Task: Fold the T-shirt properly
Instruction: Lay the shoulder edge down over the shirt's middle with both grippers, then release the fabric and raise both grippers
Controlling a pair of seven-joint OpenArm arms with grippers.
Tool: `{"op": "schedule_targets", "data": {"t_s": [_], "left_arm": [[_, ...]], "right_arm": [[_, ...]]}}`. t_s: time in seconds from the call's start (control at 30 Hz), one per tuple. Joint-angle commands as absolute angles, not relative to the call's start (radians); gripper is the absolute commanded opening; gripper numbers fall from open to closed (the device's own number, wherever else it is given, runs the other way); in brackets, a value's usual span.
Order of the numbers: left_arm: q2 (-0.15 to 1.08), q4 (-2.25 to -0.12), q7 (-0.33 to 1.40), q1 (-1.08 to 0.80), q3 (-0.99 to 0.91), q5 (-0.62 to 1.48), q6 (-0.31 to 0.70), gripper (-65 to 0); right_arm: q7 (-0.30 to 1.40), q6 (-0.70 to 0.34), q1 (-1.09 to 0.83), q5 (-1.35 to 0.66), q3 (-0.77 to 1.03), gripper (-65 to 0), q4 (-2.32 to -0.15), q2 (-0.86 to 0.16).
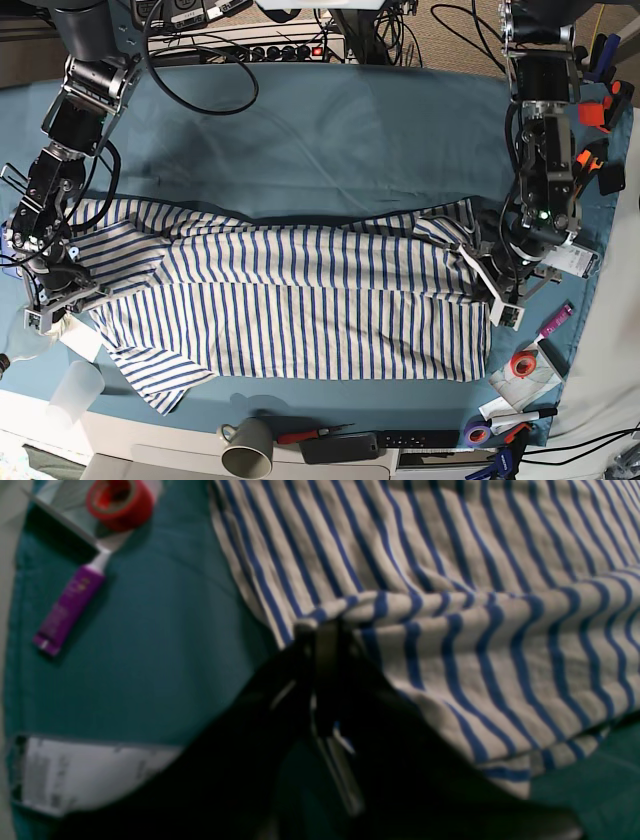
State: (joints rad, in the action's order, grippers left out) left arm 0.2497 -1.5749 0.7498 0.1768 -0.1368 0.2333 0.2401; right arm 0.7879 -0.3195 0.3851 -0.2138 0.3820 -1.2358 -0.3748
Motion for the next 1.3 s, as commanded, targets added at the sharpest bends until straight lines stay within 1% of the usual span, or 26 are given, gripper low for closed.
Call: {"op": "schedule_targets", "data": {"t_s": [0.0, 0.13, 0.53, 0.63, 0.83, 1.0, 1.27], "left_arm": [[0.258, -1.575, 0.724, 0.208, -0.14, 0.234, 0.236, -65.0], [0.258, -1.542, 0.723, 0.22, -0.14, 0.235, 0.229, -65.0], [0.258, -1.54, 0.723, 0.219, -0.14, 0.235, 0.23, -65.0], [0.258, -1.539, 0.723, 0.219, -0.14, 0.235, 0.23, -65.0], [0.258, -1.516, 0.711, 0.219, -0.14, 0.235, 0.23, -65.0], [0.258, -1.503, 0.678, 0.222, -0.14, 0.235, 0.231, -65.0], [0.258, -1.502, 0.679, 0.255, -0.14, 0.235, 0.237, -65.0]], "right_arm": [[0.755, -0.316, 0.413, -0.212, 0.385, -65.0, -1.252, -0.397], [0.747, -0.316, 0.414, -0.201, 0.385, -65.0, -1.248, -0.397], [0.741, -0.313, 0.444, -0.182, 0.385, -65.0, -1.246, -0.396], [0.739, -0.313, 0.464, -0.175, 0.385, -65.0, -1.214, -0.397], [0.703, -0.314, 0.505, -0.174, 0.385, -65.0, -1.082, -0.397], [0.699, -0.314, 0.505, -0.174, 0.385, -65.0, -1.081, -0.4], [0.709, -0.315, 0.504, -0.174, 0.385, -65.0, -1.081, -0.399]]}}
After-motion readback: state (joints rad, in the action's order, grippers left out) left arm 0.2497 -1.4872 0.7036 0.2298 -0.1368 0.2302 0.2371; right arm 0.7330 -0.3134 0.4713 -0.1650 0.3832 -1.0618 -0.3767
